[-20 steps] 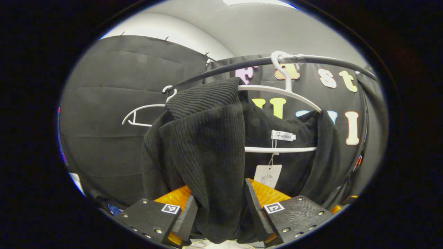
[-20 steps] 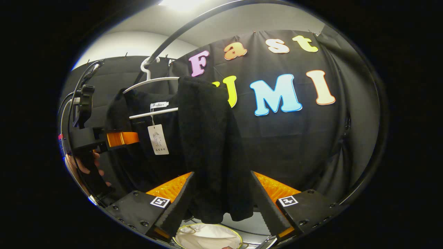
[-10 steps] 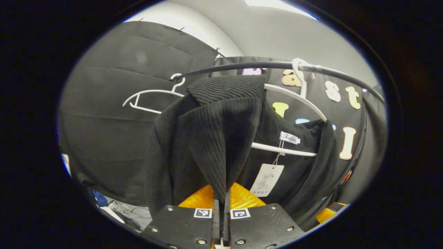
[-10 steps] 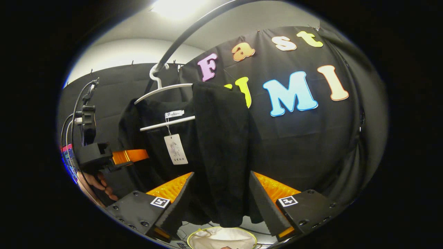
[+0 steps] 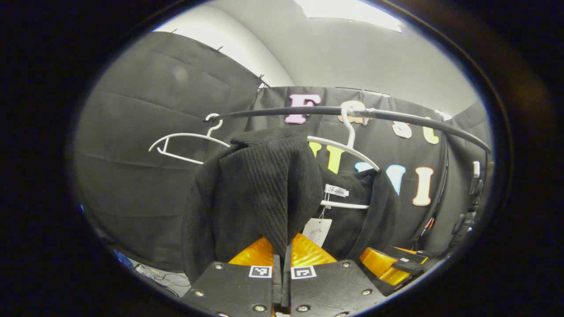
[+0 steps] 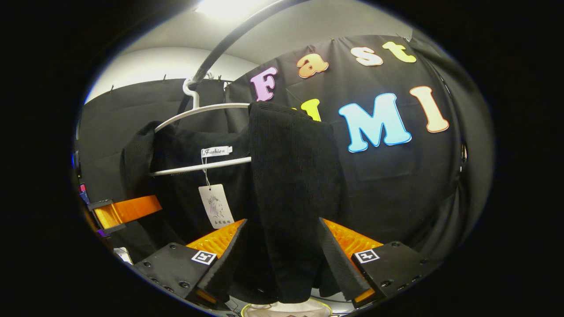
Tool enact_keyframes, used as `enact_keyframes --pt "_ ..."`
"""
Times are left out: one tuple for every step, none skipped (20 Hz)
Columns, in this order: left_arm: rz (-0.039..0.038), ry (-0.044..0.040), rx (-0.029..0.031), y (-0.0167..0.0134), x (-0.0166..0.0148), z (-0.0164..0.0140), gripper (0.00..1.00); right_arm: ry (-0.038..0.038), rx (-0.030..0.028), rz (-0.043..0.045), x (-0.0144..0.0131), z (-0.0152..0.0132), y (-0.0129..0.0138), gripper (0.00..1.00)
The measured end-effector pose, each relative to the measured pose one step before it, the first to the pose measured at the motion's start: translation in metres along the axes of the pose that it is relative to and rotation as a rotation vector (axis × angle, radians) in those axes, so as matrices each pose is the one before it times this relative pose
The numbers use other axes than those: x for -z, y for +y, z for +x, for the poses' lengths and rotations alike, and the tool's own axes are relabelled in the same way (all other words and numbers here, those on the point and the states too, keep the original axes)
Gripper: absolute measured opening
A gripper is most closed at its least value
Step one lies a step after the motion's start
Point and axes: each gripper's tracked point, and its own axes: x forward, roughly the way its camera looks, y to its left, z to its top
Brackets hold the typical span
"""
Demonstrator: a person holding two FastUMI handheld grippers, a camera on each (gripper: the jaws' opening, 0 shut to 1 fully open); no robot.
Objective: Grasp the clothes on the hanger with both hands and then place them into the laundry hamper below.
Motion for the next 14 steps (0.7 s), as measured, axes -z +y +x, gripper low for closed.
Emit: enact_keyframes --pt "0.00555 0.00033 -0.00489 0.00174 -0.00137 -0.00091 0.0 -0.00605 0.00557 0.00178 -0.00268 0.00567 0.00036 0.98" --pt "-0.00042 0.00021 -0.00274 0.0006 -0.00076 0.0017 0.0 -0.00337 0.00513 0.00245 -0.00192 0.00716 -0.00128 0.98" --pt "-0.0021 0.00157 -0.00413 0.00169 0.00062 0.00096 0.0 -0.00333 0.00539 0.00346 -0.0026 0.00648 -0.00131 0.98" --pt "-0.00189 -0.0001 -0.00608 0.00237 -0.00037 0.0003 0.0 -0.00374 0.00473 0.00262 -0.00205 0.00518 -0.00029 0.98" --pt "-0.00143 0.001 -0.00402 0.00162 -0.00023 -0.00216 0.0 -0.00291 0.00508 0.0008 -0.00265 0.00515 -0.00112 0.98" --pt "0.0004 0.0005 -0.00438 0.00123 -0.00006 -0.00155 0.0 -0.00261 0.00281 0.00281 -0.001 0.00207 -0.00081 0.98" --pt "0.00238 -0.00035 -0.00339 0.00078 -0.00013 -0.00195 0.0 -0.00658 0.0009 0.00792 -0.00206 0.00322 -0.00047 0.98" --pt "0.00433 0.00111 -0.00307 0.00106 0.00011 -0.00054 0.0 -0.00376 0.00271 0.00402 -0.00031 0.00152 -0.00059 0.98" --pt "0.00412 0.00082 -0.0043 0.00158 -0.00016 -0.00008 0.0 -0.00487 0.00354 0.00077 -0.00154 0.0032 -0.00092 0.98" --pt "0.00308 0.00082 -0.00254 0.00053 -0.00084 -0.00021 0.0 -0.00321 0.00094 -0.00076 -0.00053 0.0037 -0.0006 0.98" --pt "0.00127 -0.0003 -0.00344 0.00018 0.00003 0.00059 0.0 -0.0023 -0.00025 -0.0028 -0.00096 0.00383 0.00035 0.98" --pt "-0.00112 0.00142 -0.00036 -0.00084 0.00009 0.0001 0.0 -0.00257 -0.00072 -0.00421 -0.00042 0.00339 0.00094 0.98" --pt "-0.00001 0.00183 0.00007 -0.00036 0.00101 -0.00131 0.0 -0.00385 0.00033 -0.00413 -0.00137 0.00362 0.00003 0.98" --pt "0.00283 0.0015 -0.00199 -0.00032 -0.00027 -0.00099 0.0 -0.00488 0.00118 -0.0051 -0.00031 0.00136 -0.00006 0.98"
